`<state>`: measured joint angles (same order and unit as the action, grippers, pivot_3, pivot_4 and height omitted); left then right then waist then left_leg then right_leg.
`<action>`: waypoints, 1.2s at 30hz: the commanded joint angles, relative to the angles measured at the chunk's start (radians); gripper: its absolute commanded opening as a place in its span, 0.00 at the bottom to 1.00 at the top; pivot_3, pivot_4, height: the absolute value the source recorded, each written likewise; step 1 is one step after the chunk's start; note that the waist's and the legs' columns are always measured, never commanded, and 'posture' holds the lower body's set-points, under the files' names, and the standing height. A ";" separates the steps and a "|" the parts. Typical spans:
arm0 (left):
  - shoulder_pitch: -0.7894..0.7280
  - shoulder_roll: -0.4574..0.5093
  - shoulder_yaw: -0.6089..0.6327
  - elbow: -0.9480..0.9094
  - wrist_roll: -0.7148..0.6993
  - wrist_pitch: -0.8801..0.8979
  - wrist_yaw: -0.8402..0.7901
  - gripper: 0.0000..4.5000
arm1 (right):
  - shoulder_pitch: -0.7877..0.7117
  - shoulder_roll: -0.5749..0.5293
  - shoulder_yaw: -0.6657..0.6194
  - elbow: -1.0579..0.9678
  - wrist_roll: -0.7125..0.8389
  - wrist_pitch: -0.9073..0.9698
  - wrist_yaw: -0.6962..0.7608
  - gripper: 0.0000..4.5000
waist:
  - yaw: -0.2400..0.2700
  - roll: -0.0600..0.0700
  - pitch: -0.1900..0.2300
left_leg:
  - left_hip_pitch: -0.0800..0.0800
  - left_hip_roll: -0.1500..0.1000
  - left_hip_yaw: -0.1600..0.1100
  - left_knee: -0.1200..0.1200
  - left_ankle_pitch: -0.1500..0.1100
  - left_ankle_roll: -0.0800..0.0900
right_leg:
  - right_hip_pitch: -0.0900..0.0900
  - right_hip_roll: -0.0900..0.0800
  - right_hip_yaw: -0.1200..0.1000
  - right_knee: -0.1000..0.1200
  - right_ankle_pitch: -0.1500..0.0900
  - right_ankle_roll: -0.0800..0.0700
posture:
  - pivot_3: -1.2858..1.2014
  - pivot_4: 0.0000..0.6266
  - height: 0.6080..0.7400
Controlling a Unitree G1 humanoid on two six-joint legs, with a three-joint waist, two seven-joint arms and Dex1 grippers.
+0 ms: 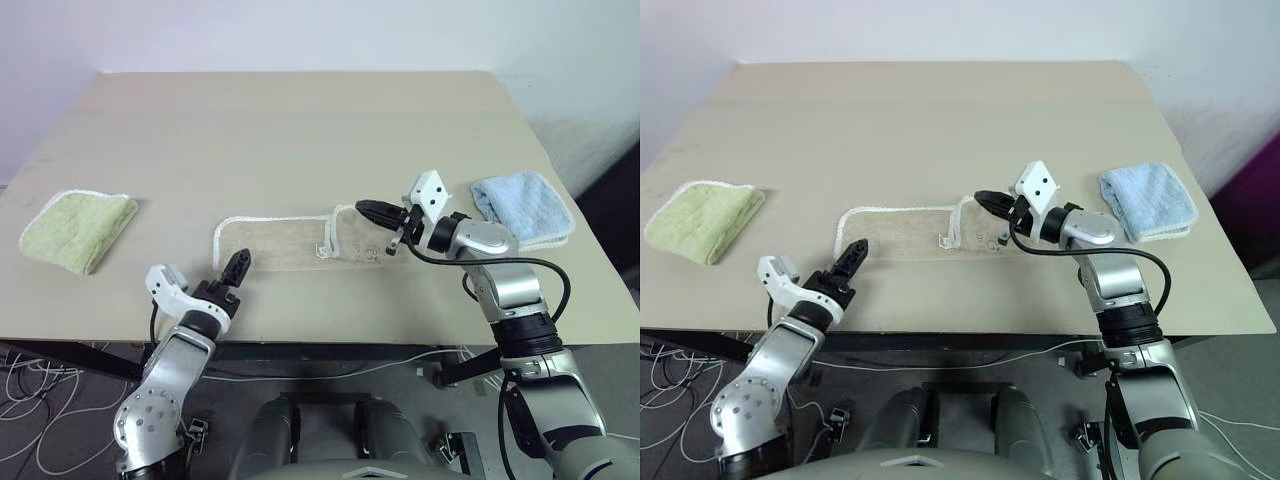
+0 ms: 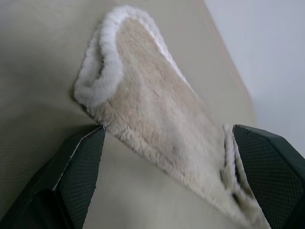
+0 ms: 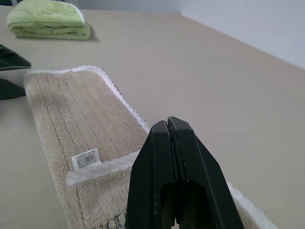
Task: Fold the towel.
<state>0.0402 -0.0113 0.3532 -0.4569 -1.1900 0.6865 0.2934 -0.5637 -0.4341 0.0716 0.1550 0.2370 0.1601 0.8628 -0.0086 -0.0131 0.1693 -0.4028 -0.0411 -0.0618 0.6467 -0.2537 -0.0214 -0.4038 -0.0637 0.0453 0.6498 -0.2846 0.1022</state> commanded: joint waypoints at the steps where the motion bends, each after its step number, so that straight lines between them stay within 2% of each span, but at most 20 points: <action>1: -0.039 -0.016 0.046 0.073 -0.039 -0.034 0.112 1.00 | -0.006 0.000 -0.012 -0.019 0.002 -0.020 -0.002 0.01 | 0.000 0.000 0.000 | 0.000 0.000 0.000 0.000 0.000 0.000 | 0.000 0.000 0.000 0.000 0.000 0.000 | 0.52 0.24 1.00; 4: -0.080 -0.019 0.059 0.117 -0.056 -0.057 0.145 1.00 | 0.001 -0.001 -0.014 -0.030 0.002 -0.018 -0.007 0.01 | 0.000 0.000 0.000 | 0.002 0.000 0.000 0.000 0.000 0.000 | 0.002 0.001 0.000 0.000 0.000 0.000 | 0.52 0.24 1.00; 7: -0.087 -0.012 0.053 0.129 -0.064 -0.066 0.145 0.87 | 0.008 -0.003 -0.017 -0.039 0.003 -0.015 -0.012 0.00 | -0.001 0.000 0.000 | 0.005 0.000 0.000 -0.001 0.000 0.000 | 0.005 0.001 0.000 -0.001 0.000 0.000 | 0.52 0.24 1.00; 17: -0.106 -0.008 0.077 0.144 -0.090 -0.141 0.112 0.11 | 0.033 -0.011 -0.025 -0.054 0.001 -0.015 -0.037 0.00 | -0.002 0.000 0.000 | 0.007 0.000 0.001 -0.002 0.000 0.000 | 0.007 0.001 0.000 -0.002 0.000 0.000 | 0.52 0.24 1.00; 19: -0.110 -0.005 0.083 0.148 -0.095 -0.152 0.110 0.01 | 0.037 -0.012 -0.024 -0.055 0.001 -0.017 -0.041 0.00 | -0.002 0.000 0.000 | 0.007 0.000 0.001 -0.002 0.000 0.000 | 0.007 0.001 0.000 -0.002 0.000 0.000 | 0.52 0.24 1.00; 25: -0.122 0.040 0.109 0.152 -0.091 -0.182 0.067 0.01 | 0.049 -0.016 -0.030 -0.057 0.000 -0.017 -0.052 0.00 | -0.003 -0.001 0.001 | 0.007 0.000 0.001 -0.003 0.000 0.000 | 0.006 0.001 0.000 -0.002 0.000 0.000 | 0.52 0.24 1.00; 32: -0.179 0.231 0.197 0.177 -0.110 -0.188 -0.056 0.01 | 0.059 -0.026 -0.046 -0.065 0.000 -0.018 -0.072 0.00 | -0.004 -0.001 0.001 | 0.007 0.000 0.001 -0.003 0.000 0.000 | 0.006 0.001 0.000 -0.003 0.000 0.000 | 0.52 0.24 1.00; 36: -0.219 0.330 0.137 0.154 -0.070 -0.139 -0.173 0.01 | 0.054 -0.037 -0.064 -0.054 -0.005 -0.024 -0.086 0.00 | 0.000 -0.002 0.001 | 0.006 -0.001 0.000 -0.003 0.000 0.000 | 0.006 0.000 0.000 -0.003 0.000 0.000 | 0.52 0.24 1.00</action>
<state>-0.1582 0.2872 0.5243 -0.2572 -1.2739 0.5257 0.1845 -0.4987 -0.4542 0.0421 0.1380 0.2285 0.1591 0.7854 -0.0090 -0.0147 0.1707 -0.3970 -0.0417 -0.0613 0.6435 -0.2536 -0.0217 -0.3980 -0.0635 0.0453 0.6466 -0.2849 0.1019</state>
